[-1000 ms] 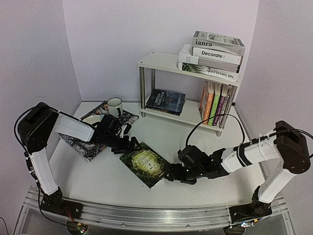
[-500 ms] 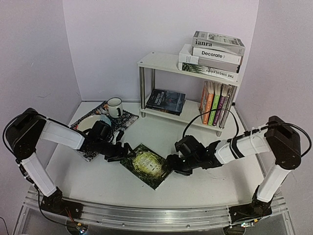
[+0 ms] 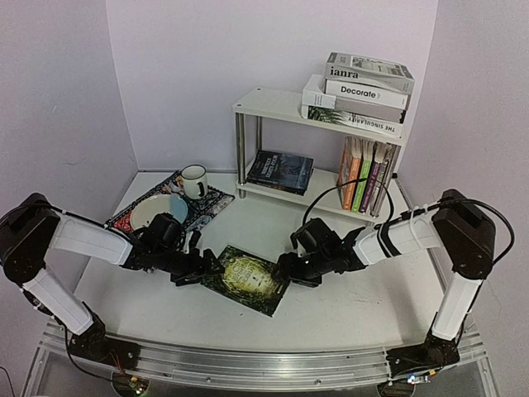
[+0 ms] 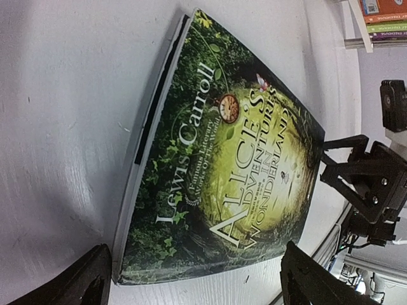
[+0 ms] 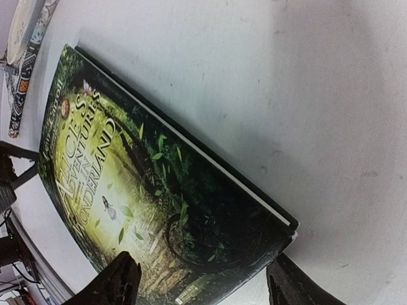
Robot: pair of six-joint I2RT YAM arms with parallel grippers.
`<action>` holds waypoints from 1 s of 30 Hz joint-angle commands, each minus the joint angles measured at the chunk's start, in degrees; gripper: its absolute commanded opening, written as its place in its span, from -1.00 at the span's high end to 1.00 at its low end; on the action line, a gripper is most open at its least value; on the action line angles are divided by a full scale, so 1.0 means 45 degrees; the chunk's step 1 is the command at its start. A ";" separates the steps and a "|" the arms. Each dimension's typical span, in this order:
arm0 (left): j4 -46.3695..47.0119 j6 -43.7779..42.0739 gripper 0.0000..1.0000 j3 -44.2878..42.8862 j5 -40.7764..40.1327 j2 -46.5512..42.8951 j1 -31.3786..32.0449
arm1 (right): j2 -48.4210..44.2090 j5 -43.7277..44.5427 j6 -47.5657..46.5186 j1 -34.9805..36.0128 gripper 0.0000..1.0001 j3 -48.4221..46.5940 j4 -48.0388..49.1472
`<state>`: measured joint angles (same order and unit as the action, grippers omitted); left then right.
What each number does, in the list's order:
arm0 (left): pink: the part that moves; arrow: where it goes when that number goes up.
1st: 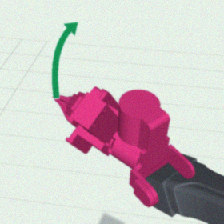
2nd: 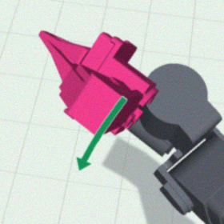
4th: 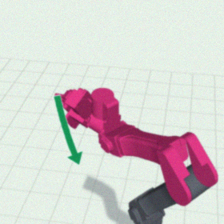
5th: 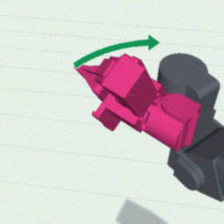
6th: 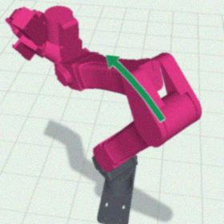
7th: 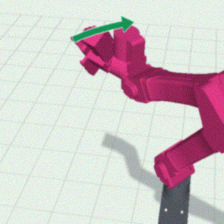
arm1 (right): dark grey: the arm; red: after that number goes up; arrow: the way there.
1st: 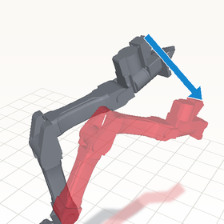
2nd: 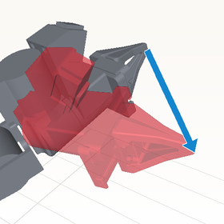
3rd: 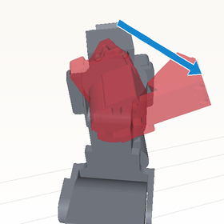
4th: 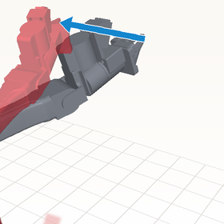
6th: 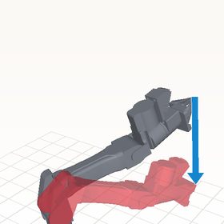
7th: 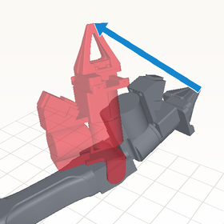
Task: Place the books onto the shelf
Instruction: Adjust the book at the center of the board.
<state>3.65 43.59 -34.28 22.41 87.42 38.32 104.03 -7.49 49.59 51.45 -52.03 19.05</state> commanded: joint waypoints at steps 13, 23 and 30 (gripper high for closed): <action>-0.2617 -0.0567 -0.91 -0.0096 -0.2398 -0.2419 0.0203 | -0.1865 0.1467 -0.2603 0.0006 -0.60 0.0098 -0.2838; -0.1729 -0.0649 -0.64 -0.0313 -0.1002 -0.1007 0.0208 | -0.1868 0.0181 -0.0888 0.0669 -0.53 0.1192 -0.1299; -0.1045 -0.0799 -0.35 -0.0824 -0.0164 -0.0010 0.0210 | -0.1325 -0.0229 0.0209 0.0810 -0.37 0.1519 0.0263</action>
<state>-4.37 41.09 -34.67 18.51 85.32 39.22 96.63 -6.83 46.88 54.92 -45.67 16.24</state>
